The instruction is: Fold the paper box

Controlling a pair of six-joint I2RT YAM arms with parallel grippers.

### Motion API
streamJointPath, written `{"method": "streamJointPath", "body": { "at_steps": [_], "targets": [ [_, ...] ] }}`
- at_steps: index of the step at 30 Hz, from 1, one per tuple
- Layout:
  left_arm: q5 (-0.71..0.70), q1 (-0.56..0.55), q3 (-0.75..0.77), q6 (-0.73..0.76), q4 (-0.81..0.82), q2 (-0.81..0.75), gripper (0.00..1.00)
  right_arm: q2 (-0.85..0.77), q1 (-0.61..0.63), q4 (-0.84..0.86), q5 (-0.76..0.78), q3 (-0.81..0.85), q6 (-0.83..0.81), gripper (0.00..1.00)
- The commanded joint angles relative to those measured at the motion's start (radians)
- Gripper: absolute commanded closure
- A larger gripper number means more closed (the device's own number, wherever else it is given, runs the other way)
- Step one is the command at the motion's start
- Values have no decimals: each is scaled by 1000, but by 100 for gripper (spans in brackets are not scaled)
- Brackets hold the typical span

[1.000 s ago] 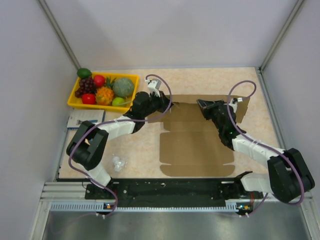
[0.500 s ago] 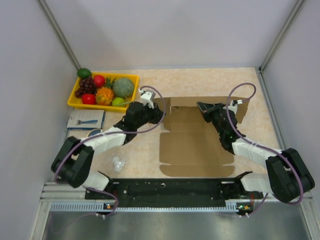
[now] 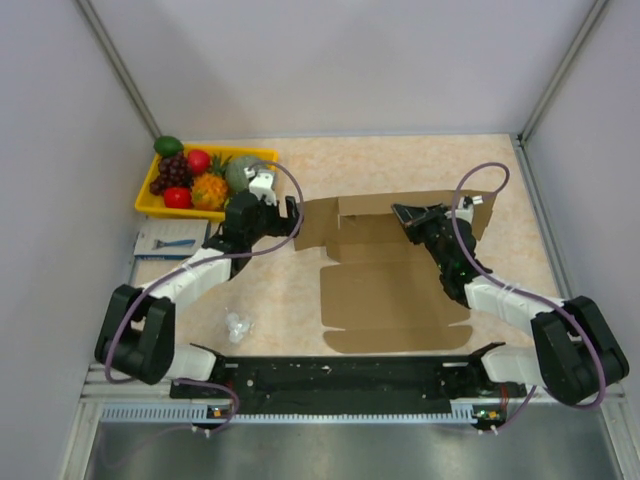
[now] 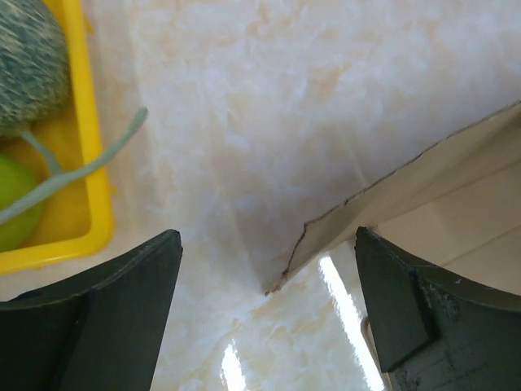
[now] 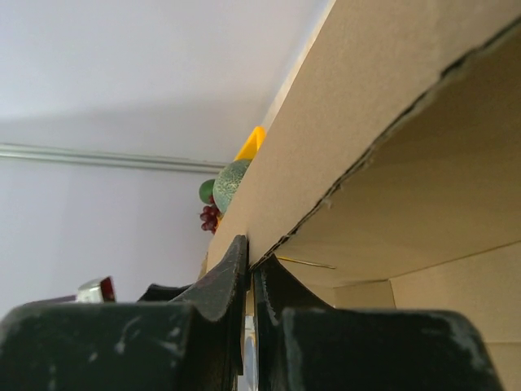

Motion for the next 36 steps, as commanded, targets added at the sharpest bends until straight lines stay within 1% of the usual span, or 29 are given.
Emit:
{"method": "streamJointPath", "body": {
  "at_steps": [1, 2, 4, 6, 7, 8, 9, 10, 11, 12, 13, 14, 15, 16, 17, 19, 21, 23, 24, 27, 29, 30, 31, 32, 33, 34, 36],
  "targets": [
    [171, 7, 29, 155, 29, 77, 11, 18, -11, -1, -49, -11, -63, 100],
    [222, 9, 32, 187, 50, 109, 12, 23, -13, 4, -55, -12, -60, 100],
    [279, 13, 55, 208, 83, 143, 20, 28, -16, 13, -58, -14, -57, 100],
    [410, 19, 75, 211, 83, 181, 34, 28, -16, 13, -62, -9, -57, 100],
    [418, 18, 88, 183, 93, 187, 51, 28, -16, 11, -62, -8, -58, 100],
    [415, 18, 95, 153, 90, 186, 58, 29, -16, 10, -62, -5, -57, 100],
    [370, 12, 99, 117, 84, 181, 62, 32, -17, 10, -61, -3, -58, 100],
    [341, 4, 96, 52, 63, 172, 73, 34, -16, 10, -61, -2, -57, 100],
    [325, -5, 90, 36, 67, 142, 77, 35, -16, 10, -61, -2, -52, 100],
    [299, -39, 72, 22, 87, 123, 83, 38, -17, 10, -58, -5, -50, 100],
    [224, -60, 50, -4, 93, 105, 84, 40, -16, 13, -56, -6, -44, 100],
    [195, -80, 47, -16, 94, 80, 82, 43, -16, 21, -59, -14, -34, 100],
    [167, -112, 49, -35, 83, 73, 82, 46, -16, 39, -61, -18, -29, 100],
    [124, -126, 59, -91, 71, 68, 85, 49, -14, 42, -61, -24, -23, 100],
    [112, -136, 64, -122, 63, 69, 90, 49, -14, 48, -59, -34, -11, 100],
    [86, -177, 64, -191, 70, 72, 92, 49, -14, 62, -59, -43, -6, 100],
    [24, -215, 50, -238, 92, 76, 93, 44, -14, 54, -59, -44, 2, 100],
    [-14, -235, 4, -306, 145, 71, 89, 35, -13, 50, -61, -49, 8, 100],
    [-25, -260, -13, -320, 199, 69, 88, 29, -11, 48, -59, -51, 8, 100],
    [-77, -297, -46, -332, 231, 62, 86, 6, -8, 8, -49, -54, 2, 100],
    [-74, -317, -74, -312, 306, 63, 77, -6, -6, -24, -46, -55, -4, 100],
    [-34, -332, -89, -303, 351, 66, 74, -17, -9, -41, -43, -54, -7, 100],
    [-10, -333, -118, -302, 424, 74, 63, -23, -8, -54, -44, -52, -11, 100],
    [21, -335, -134, -303, 472, 97, 59, -25, -9, -65, -46, -54, -14, 100],
    [93, -332, -166, -300, 515, 108, 54, -29, -8, -62, -47, -57, -15, 100],
    [134, -332, -181, -285, 600, 117, 49, -32, -8, -58, -52, -61, -14, 100],
    [179, -334, -226, -280, 653, 129, 43, -41, -9, -45, -55, -75, -12, 100]
  ]
}}
